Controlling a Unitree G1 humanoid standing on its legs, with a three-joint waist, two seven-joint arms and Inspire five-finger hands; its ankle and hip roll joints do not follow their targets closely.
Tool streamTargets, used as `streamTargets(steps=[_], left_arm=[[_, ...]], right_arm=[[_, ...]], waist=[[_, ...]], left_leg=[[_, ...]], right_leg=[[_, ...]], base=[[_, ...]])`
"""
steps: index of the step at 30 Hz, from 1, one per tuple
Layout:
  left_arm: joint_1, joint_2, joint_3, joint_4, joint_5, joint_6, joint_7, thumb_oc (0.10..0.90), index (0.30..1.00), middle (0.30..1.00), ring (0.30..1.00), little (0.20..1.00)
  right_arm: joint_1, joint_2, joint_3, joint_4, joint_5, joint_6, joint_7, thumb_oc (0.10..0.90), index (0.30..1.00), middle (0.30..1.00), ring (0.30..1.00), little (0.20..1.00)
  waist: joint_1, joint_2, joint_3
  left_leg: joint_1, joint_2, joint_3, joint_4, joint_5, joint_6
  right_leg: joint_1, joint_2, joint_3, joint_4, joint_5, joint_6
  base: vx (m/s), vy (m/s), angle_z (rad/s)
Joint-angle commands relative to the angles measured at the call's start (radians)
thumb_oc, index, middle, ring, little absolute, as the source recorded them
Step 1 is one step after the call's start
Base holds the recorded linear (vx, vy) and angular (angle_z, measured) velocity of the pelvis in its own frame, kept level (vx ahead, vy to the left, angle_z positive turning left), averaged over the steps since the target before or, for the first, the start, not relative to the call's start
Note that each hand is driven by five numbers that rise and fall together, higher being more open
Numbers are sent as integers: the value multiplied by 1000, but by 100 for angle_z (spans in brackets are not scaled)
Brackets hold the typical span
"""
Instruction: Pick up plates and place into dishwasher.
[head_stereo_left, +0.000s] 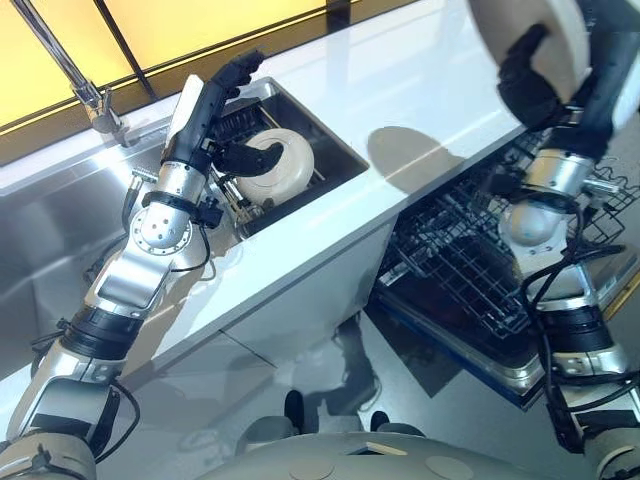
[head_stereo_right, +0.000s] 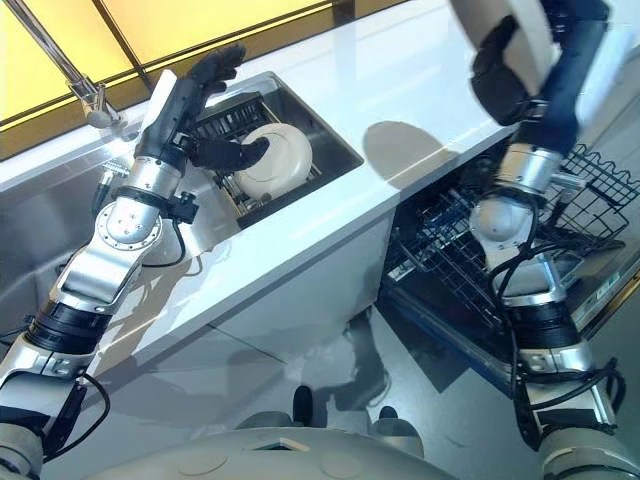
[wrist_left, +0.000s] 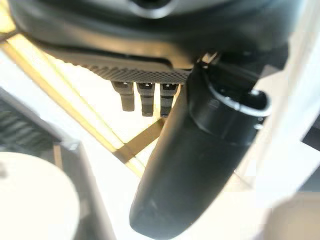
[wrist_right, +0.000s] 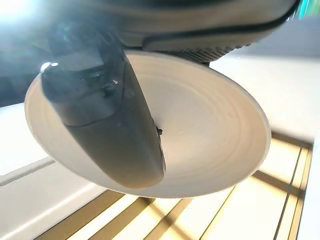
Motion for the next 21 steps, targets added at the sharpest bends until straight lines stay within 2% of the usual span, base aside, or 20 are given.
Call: streamTargets(steps=[1, 7, 12, 15, 21], left_arm=[[-31, 66, 115, -3, -28, -75, 20, 800, 900, 900, 900, 900], [18, 65, 151, 34, -26, -93, -17, 800, 900, 900, 900, 900], [48, 81, 181, 43, -35, -112, -23, 800, 900, 900, 900, 900], [47, 89, 187, 54, -32, -121, -19, 800, 900, 900, 900, 900], [25, 126, 196, 77, -57, -164, 11, 800, 900, 900, 900, 900]], right_arm=[[-94, -124, -76, -3, -54, -12, -62, 100, 300, 300, 300, 200], [-6, -193, -164, 141, -7, 50, -36, 100, 300, 300, 300, 200], [68, -228, -198, 225, -23, 88, 22, 100, 300, 300, 300, 200], [73, -249, -187, 268, -22, 105, 45, 100, 300, 300, 300, 200], [53, -310, -153, 409, -24, 121, 57, 100, 300, 300, 300, 200]], waist=[[15, -18, -101], [19, -24, -93], [18, -21, -71], [20, -17, -55], [32, 2, 22]], left_leg=[[43, -89, 5, 8, -136, 39], [41, -86, 3, 5, -133, 39], [37, -81, -3, 9, -128, 41], [28, -77, -6, 12, -123, 39], [-30, -73, -23, 34, -113, 30]], right_leg=[[-92, 68, -38, 149, -50, 14], [-95, 71, -45, 151, -50, 14], [-105, 75, -44, 174, -60, 10], [-117, 76, -48, 195, -70, 7], [-193, 73, -70, 283, -112, -3]], base=[[63, -44, 6], [95, -62, 6], [117, -85, 11], [53, -68, 3], [-28, -80, 9]])
